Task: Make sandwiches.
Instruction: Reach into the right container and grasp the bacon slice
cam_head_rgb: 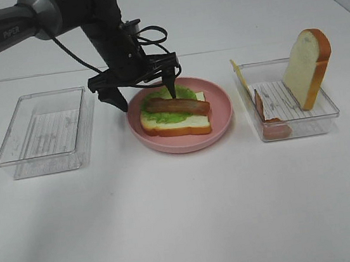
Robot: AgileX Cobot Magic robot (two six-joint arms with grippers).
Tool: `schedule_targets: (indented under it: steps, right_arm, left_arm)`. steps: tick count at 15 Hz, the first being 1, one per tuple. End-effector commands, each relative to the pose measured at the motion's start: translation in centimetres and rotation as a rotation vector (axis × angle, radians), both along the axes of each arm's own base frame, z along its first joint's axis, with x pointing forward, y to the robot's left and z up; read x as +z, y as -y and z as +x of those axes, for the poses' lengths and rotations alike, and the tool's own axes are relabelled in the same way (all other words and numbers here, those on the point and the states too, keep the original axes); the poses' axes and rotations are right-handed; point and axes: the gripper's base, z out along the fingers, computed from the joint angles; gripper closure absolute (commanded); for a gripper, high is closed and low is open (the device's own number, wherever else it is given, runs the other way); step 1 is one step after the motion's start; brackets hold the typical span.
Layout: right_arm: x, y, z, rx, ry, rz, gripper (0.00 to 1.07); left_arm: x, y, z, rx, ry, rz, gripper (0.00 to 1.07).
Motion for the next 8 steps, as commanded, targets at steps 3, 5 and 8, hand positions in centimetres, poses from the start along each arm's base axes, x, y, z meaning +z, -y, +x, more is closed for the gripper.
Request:
schedule_targets:
  steps: [3,5,8]
  right_arm:
    - [-0.1,0.0,-0.4,0.0,0.038,-0.003,0.09]
    - [-0.1,0.0,-0.4,0.0,0.038,-0.003,0.09]
    - [-0.1,0.0,-0.4,0.0,0.038,-0.003,0.09]
  left_arm:
    - [6.0,-0.9,-0.9,-0.093,0.092,0.05,0.05]
    - [8.1,-1.6,-1.4,-0.104,0.119,0.094,0.05]
    - [12.5,-3.4,-3.3,-0.186,0.131,0.214,0.05]
